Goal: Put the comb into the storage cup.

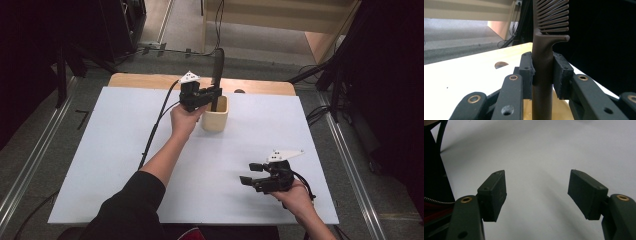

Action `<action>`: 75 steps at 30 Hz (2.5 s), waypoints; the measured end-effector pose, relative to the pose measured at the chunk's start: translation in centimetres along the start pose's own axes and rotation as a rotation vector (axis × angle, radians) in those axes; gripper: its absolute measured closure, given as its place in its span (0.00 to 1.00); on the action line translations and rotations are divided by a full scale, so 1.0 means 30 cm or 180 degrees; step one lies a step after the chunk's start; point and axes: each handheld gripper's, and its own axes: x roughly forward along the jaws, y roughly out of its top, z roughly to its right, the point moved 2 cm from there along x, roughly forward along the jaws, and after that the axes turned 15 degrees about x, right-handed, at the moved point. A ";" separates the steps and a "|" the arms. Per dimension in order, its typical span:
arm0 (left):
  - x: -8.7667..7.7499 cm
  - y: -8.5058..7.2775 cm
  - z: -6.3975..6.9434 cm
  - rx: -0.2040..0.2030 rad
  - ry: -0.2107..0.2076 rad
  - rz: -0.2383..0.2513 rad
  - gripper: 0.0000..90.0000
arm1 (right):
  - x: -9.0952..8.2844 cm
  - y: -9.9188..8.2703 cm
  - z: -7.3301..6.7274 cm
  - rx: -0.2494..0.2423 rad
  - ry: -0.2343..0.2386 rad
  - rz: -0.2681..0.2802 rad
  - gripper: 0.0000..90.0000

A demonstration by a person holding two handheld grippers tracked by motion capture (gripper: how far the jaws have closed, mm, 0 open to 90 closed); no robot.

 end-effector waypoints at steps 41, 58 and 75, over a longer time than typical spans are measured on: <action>-0.087 -0.061 -0.026 -0.0051 0.0121 -0.0313 0.24 | 0.004 0.002 -0.011 -0.0074 -0.0001 0.0012 0.32; -0.167 -0.076 -0.042 -0.0231 -0.0015 -0.0380 0.24 | 0.006 0.002 -0.006 -0.0037 -0.0022 0.0000 0.32; -0.245 -0.107 -0.046 -0.0524 -0.0199 -0.0609 0.25 | 0.008 0.003 0.004 -0.0005 -0.0038 0.0006 0.32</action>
